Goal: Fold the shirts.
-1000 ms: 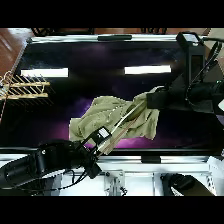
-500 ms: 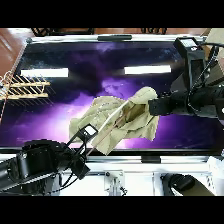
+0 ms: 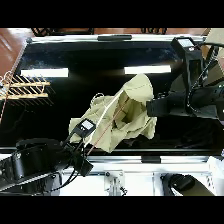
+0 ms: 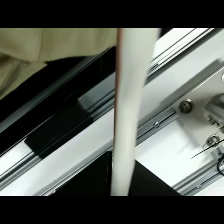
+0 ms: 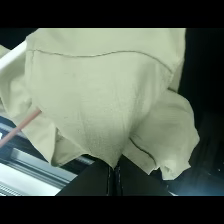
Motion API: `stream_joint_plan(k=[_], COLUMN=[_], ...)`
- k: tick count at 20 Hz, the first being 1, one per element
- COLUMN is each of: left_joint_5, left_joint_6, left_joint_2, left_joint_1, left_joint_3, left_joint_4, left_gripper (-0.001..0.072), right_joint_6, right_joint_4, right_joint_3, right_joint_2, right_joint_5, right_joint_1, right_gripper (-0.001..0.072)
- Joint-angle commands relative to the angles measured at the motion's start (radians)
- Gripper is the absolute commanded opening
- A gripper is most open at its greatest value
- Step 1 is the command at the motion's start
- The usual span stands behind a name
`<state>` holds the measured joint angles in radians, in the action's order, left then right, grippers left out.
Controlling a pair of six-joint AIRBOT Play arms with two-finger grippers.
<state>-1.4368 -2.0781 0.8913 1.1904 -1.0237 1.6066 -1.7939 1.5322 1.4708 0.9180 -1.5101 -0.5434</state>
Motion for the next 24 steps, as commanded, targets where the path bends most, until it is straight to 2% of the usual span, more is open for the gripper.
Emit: stream_joint_plan(k=[1, 4, 7, 10, 13, 15, 17, 19, 21, 24], left_joint_5=[0.049, 0.022, -0.156, -0.289, -0.290, -0.222, -0.083, 0.046, 0.119, 0.221], left_joint_6=[0.078, 0.169, 0.250, 0.256, 0.279, 0.306, 0.317, 0.407, 0.464, 0.489], left_joint_2=[0.032, 0.037, 0.005, -0.077, -0.116, -0.077, -0.016, 0.056, 0.130, 0.201], left_joint_1=[0.001, 0.001, 0.000, 0.000, 0.000, 0.000, 0.000, 0.000, 0.000, -0.011], left_joint_3=[-0.010, -0.010, -0.010, -0.010, -0.009, -0.009, -0.010, -0.010, -0.026, -0.073], left_joint_4=[-0.048, -0.105, -0.087, -0.035, -0.047, -0.072, -0.077, -0.139, -0.201, -0.196], left_gripper=[0.0034, 0.0034, 0.0035, 0.0034, 0.0035, 0.0035, 0.0035, 0.0035, 0.0035, 0.0035], right_joint_6=[0.013, 0.023, 0.022, 0.022, 0.022, 0.023, 0.045, 0.062, 0.064, 0.080], right_joint_4=[-0.005, 0.037, 0.109, 0.165, 0.167, 0.166, 0.130, 0.084, 0.066, 0.019], right_joint_3=[0.001, 0.001, 0.001, 0.001, 0.001, 0.001, 0.001, 0.001, 0.001, 0.001], right_joint_2=[-0.001, -0.001, -0.001, -0.001, 0.000, 0.000, -0.001, -0.001, -0.001, -0.001], right_joint_5=[0.034, 0.040, 0.035, 0.021, 0.018, 0.022, 0.023, 0.021, 0.022, 0.022], right_joint_1=[-0.001, -0.001, -0.001, -0.001, -0.001, -0.001, -0.001, -0.001, -0.001, -0.001], right_gripper=[0.0053, 0.0053, 0.0053, 0.0053, 0.0053, 0.0053, 0.0053, 0.0053, 0.0053, 0.0053])
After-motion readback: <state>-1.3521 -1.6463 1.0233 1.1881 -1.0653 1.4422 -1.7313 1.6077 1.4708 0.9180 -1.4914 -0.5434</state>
